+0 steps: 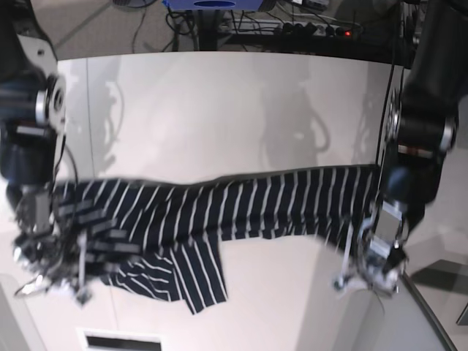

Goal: Layout the t-shirt on the table in an organized manner, then fold the t-shirt properly
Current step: 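Lay the shirt down on the table, dragging it toward the robot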

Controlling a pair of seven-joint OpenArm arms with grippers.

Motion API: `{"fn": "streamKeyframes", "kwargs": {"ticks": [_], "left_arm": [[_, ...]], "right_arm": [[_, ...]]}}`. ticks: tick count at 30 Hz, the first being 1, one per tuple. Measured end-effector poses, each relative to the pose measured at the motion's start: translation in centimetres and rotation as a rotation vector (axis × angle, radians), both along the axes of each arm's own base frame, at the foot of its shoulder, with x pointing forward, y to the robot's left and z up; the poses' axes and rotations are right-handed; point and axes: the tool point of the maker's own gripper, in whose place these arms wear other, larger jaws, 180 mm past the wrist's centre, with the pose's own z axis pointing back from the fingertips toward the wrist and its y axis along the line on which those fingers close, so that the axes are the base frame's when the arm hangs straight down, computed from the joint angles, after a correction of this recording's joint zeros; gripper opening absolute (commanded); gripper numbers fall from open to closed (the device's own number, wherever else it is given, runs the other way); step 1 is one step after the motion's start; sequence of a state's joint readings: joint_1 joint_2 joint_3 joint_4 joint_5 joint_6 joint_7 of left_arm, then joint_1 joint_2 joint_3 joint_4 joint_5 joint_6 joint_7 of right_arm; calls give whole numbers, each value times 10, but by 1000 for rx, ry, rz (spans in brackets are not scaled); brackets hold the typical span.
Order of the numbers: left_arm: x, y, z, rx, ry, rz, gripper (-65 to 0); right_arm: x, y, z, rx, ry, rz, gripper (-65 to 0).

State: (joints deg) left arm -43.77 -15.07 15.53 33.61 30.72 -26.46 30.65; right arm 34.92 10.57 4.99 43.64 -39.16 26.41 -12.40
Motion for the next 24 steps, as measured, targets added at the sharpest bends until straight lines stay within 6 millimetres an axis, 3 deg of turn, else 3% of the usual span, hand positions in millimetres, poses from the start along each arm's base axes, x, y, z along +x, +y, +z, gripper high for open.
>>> {"fn": "streamKeyframes", "kwargs": {"ticks": [3,6,7,8,9,10,13,14,15,16,20,21,24], "left_arm": [[61,-23,79,-49,-164,0,-650],[98,-33,174,-72,-382,3,-650],[99,-30,196,-49,-430,9,-650],[96,-27,205,-22,-456,-6,-650],[86,-20,198,34,-452,-34,-650],[70,-12,174,105,-402,-53,-650],[-4,-10,65,189,-155,-117,-650],[-29,-17,35,180,-101,-128,-650],[-47,-24,20,155,-86,-135,-650],[-57,-28,16,132,-95,-135,-650],[-73,-10,41,195,-201,-107,-650],[-85,-4,34,213,-190,-101,-650],[-134,-4,-11,220,-43,-138,-650]], "right_arm": [[42,-17,80,-39,-179,-20,-642],[50,-41,164,-135,-346,-77,-642],[41,-52,174,-181,-334,-112,-642],[31,-57,172,-206,-307,-114,-645],[18,-58,156,-216,-258,-95,-650],[2,-54,125,-213,-187,-66,-650],[-68,-31,15,-191,70,-4,-650],[-89,-22,-10,-174,125,11,-650],[-104,-14,-24,-164,154,25,-650],[-113,-13,-29,-166,155,32,-650],[-144,-38,-34,-191,153,-41,-650],[-158,-38,-44,-186,178,-43,-650],[-198,-25,-74,-147,276,-24,-650]]}}
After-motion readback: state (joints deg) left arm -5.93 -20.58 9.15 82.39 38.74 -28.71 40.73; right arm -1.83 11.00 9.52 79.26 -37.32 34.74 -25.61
